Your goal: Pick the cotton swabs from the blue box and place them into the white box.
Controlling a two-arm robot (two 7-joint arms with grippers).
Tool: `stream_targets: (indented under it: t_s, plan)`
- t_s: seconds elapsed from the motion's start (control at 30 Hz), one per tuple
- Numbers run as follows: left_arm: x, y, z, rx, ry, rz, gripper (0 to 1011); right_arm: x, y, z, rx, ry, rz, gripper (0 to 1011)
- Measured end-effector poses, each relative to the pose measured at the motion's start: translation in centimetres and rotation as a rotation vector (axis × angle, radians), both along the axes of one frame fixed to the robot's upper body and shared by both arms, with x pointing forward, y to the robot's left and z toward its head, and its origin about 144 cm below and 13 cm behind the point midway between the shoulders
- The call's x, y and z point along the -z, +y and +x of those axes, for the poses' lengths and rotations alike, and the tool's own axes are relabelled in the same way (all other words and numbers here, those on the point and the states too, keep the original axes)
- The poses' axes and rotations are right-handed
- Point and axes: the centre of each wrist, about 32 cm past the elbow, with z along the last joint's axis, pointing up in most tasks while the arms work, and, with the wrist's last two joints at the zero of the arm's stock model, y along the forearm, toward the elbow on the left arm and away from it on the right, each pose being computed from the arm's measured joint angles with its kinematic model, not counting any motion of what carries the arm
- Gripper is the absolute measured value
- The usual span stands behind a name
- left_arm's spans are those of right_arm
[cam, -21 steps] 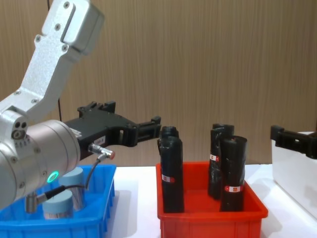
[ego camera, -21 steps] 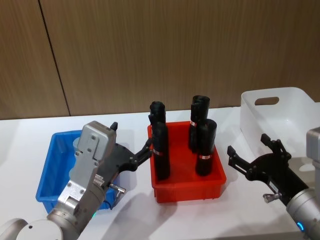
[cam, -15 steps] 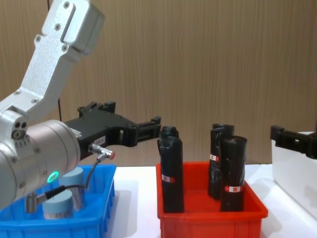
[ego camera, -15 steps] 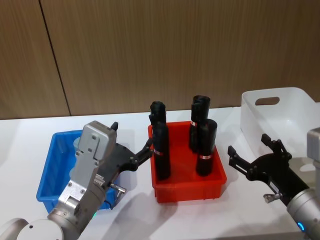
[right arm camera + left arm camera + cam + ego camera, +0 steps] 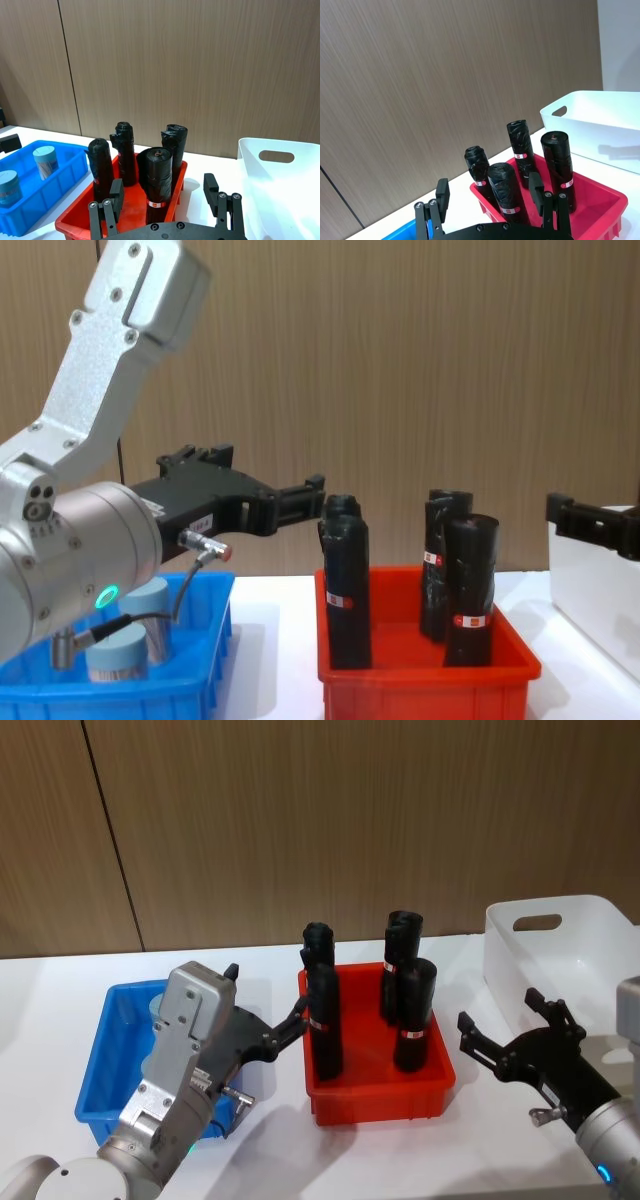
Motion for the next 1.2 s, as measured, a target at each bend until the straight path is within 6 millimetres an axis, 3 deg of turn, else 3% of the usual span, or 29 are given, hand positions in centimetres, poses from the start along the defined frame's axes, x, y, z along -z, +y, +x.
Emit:
stream_targets:
  t_s: [1.2]
  plan:
    - [-0.11, -0.15, 0.55, -0.006, 0.022, 0.002, 1004, 0.0, 0.0, 0.0, 0.0, 0.0, 0.0, 1002]
